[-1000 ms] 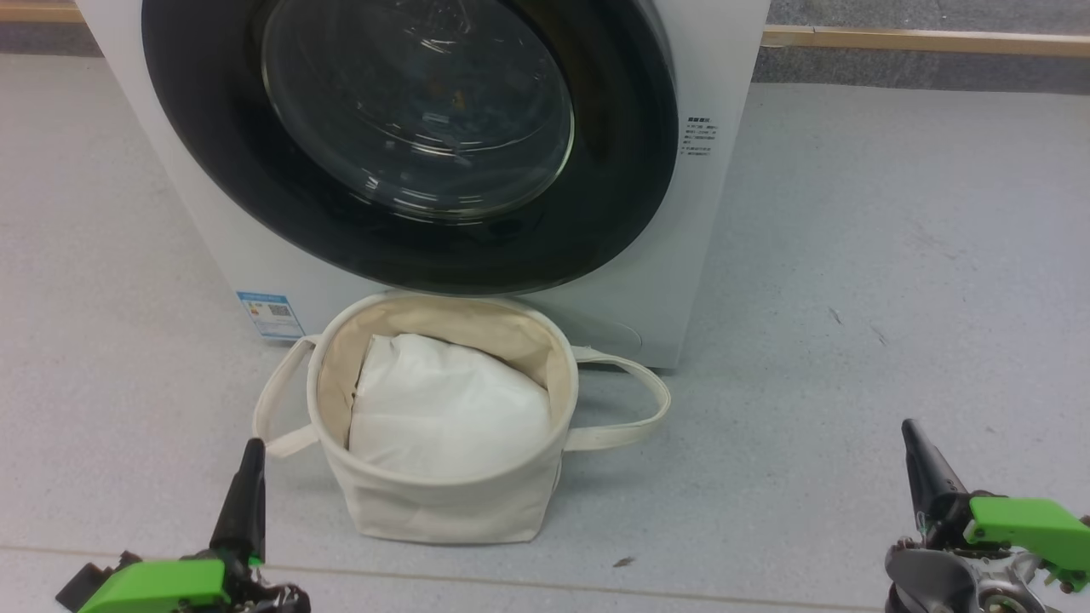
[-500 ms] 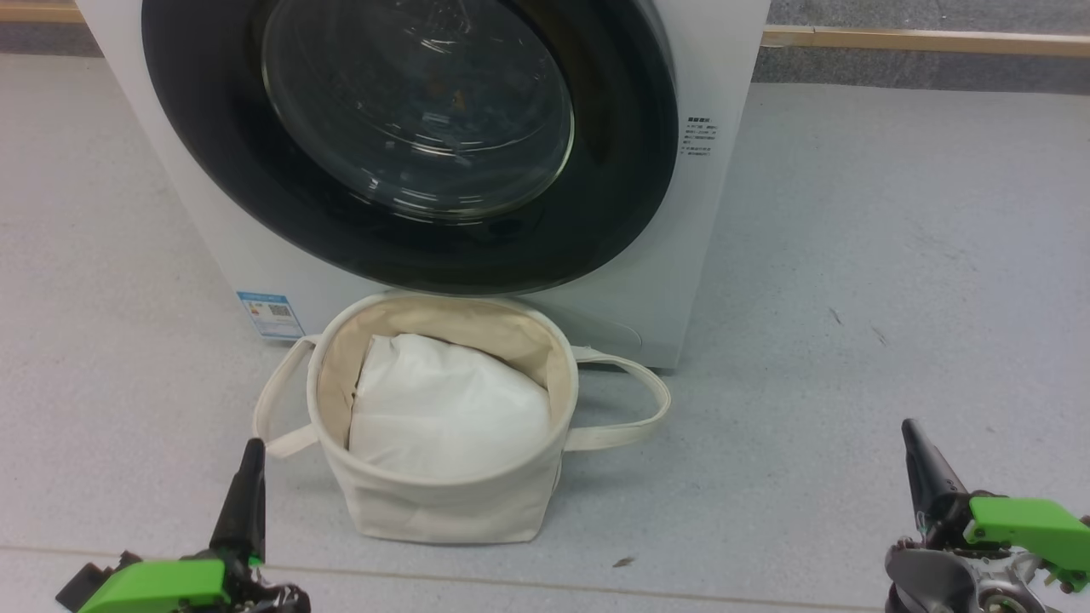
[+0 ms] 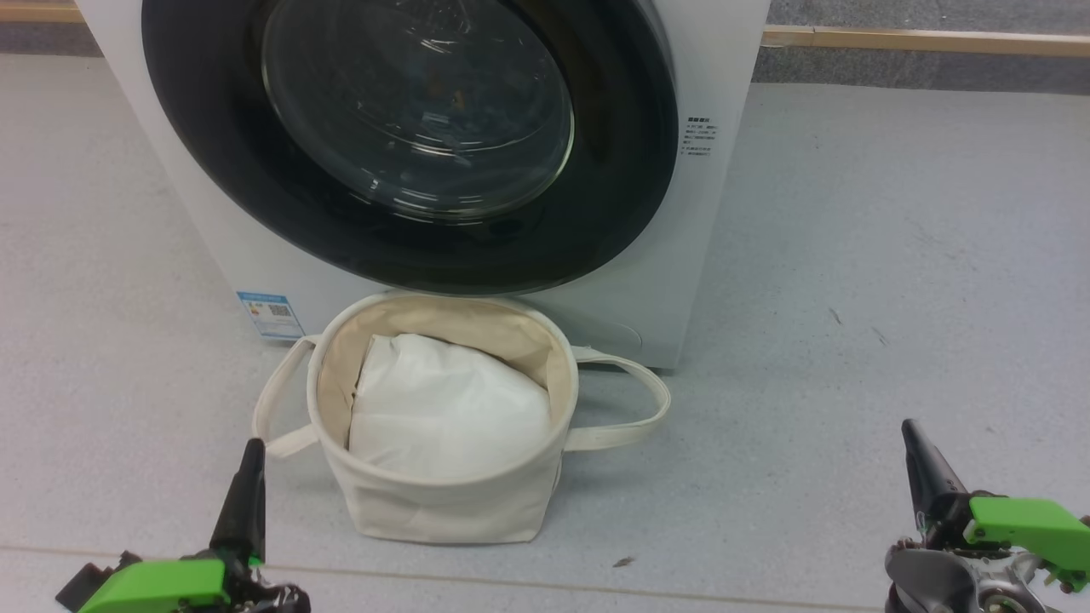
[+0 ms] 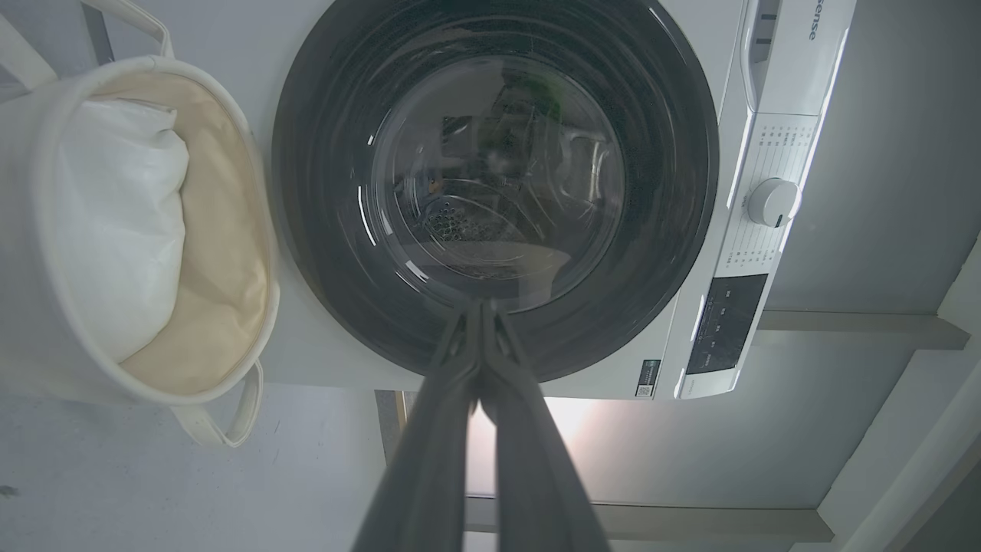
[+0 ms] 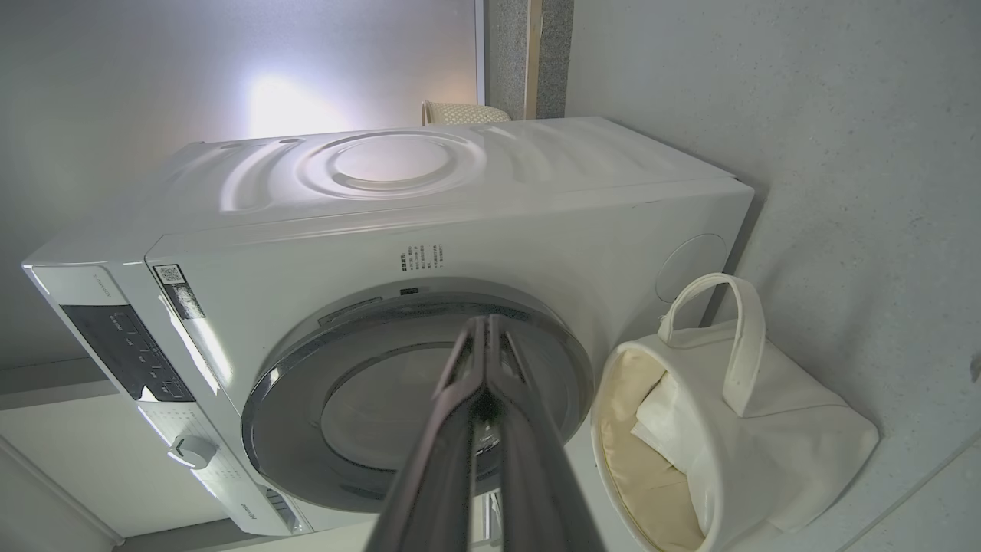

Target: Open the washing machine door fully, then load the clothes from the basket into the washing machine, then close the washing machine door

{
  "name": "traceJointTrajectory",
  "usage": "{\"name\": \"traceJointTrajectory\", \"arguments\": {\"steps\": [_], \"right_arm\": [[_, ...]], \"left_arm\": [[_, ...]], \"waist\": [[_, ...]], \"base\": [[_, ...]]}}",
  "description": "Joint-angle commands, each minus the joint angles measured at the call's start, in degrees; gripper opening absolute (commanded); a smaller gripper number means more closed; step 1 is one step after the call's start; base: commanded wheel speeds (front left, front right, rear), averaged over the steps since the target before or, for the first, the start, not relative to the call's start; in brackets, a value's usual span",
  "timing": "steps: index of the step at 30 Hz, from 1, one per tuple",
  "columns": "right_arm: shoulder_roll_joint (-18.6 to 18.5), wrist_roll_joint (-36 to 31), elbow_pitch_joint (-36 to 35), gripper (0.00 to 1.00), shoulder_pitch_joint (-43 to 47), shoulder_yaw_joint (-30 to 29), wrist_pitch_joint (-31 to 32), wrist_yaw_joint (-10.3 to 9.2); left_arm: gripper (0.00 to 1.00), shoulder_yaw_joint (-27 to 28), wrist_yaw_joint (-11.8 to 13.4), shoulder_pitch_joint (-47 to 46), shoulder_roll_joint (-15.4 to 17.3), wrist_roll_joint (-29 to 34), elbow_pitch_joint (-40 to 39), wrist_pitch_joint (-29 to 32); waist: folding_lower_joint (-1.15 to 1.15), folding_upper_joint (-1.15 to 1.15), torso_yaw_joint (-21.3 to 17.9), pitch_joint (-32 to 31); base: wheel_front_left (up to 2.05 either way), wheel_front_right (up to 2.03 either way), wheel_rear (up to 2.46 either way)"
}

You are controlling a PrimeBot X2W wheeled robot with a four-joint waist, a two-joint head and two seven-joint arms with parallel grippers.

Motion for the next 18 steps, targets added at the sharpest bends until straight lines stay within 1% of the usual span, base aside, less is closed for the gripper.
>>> {"name": "traceJointTrajectory", "arguments": {"steps": [1, 18], "right_arm": [[-0.21, 0.3, -2.14, 0.0, -0.83, 1.08, 0.45, 0.01], [-0.21, 0.31, -2.14, 0.0, -0.83, 1.08, 0.45, 0.01]], "left_arm": [[0.0, 1.93, -0.41, -1.36, 0.33, -0.22, -2.24, 0.47], [0.0, 1.93, -0.41, -1.36, 0.33, -0.22, -2.24, 0.46]], "waist": [[0.0, 0.0, 0.0, 0.0], [0.0, 0.0, 0.0, 0.0]], "base": [[0.0, 0.0, 0.0], [0.0, 0.0, 0.0]]}}
